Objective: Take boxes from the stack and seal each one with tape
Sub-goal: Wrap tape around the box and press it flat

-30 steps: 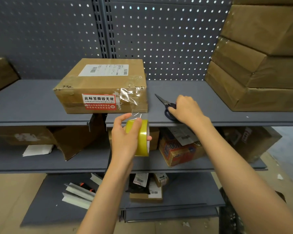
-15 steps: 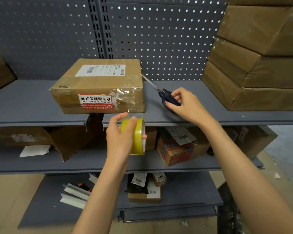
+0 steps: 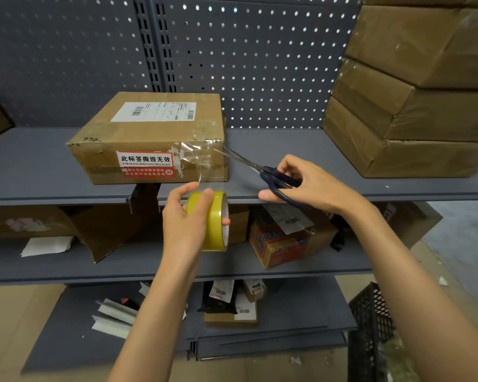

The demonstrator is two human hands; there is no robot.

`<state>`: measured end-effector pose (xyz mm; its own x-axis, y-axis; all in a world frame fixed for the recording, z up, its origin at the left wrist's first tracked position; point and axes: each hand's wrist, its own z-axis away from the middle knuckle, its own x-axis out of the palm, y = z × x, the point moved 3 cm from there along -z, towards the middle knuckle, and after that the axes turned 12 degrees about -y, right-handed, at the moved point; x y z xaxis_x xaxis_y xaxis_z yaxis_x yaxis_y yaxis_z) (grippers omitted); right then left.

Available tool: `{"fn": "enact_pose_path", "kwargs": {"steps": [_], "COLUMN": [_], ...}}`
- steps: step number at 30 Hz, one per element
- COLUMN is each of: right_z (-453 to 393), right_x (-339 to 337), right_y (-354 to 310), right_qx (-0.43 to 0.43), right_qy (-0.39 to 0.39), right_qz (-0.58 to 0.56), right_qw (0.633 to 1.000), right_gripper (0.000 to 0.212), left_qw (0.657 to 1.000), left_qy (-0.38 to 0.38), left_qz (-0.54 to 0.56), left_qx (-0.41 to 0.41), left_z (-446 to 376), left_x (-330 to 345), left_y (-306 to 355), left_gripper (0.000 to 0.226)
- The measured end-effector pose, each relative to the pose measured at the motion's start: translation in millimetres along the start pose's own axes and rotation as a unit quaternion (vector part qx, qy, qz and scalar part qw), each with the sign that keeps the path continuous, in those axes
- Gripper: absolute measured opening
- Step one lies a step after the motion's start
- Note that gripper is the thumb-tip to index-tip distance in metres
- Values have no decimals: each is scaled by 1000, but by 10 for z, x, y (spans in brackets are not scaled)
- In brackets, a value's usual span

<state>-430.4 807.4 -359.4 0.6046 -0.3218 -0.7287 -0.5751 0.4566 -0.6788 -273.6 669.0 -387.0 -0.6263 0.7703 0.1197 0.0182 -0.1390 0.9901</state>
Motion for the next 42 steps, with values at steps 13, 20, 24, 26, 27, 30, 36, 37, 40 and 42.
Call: {"fn": "enact_pose_path", "kwargs": {"steps": [13, 20, 24, 26, 27, 30, 36, 37, 40, 42], "right_z": [34, 118, 133, 106, 92, 59, -36, -49, -79, -85], "right_x": [-20, -2, -42, -22, -10, 24, 107, 110, 109, 103], "right_y": [50, 85, 84, 85, 76, 16, -114, -131, -152, -145], "right_qx": [-8, -13, 0, 11, 13, 15, 3, 1, -7, -10], "right_qy": [-53, -55, -57, -74, -79, -85, -93, -91, -85, -84], "right_qz": [18, 16, 20, 35, 38, 35, 28, 25, 15, 8], "right_qw": [998, 998, 998, 997, 996, 996, 995, 995, 996, 996], "right_gripper": [68, 64, 65, 69, 70, 66, 64, 63, 56, 54], "left_qw": [1000, 1000, 1000, 1000, 1000, 1000, 1000, 1000, 1000, 1000], "left_qy": [-3, -1, -4, -3, -3, -5, -11, -11, -11, -12], "left_qz": [13, 6, 3, 3, 3, 0, -10, -10, -8, -7], "left_qx": [-1, -3, 2, 3, 2, -1, -10, -11, -10, -12], "left_z": [-65, -69, -57, -51, -48, -49, -67, -70, -78, -81], "left_x": [-43, -40, -38, -32, -30, -27, -44, -48, -60, -59], "left_y": [-64, -88, -87, -82, -81, -81, -96, -93, -82, -81], "left_gripper": [34, 36, 36, 36, 36, 37, 37, 37, 35, 34]}}
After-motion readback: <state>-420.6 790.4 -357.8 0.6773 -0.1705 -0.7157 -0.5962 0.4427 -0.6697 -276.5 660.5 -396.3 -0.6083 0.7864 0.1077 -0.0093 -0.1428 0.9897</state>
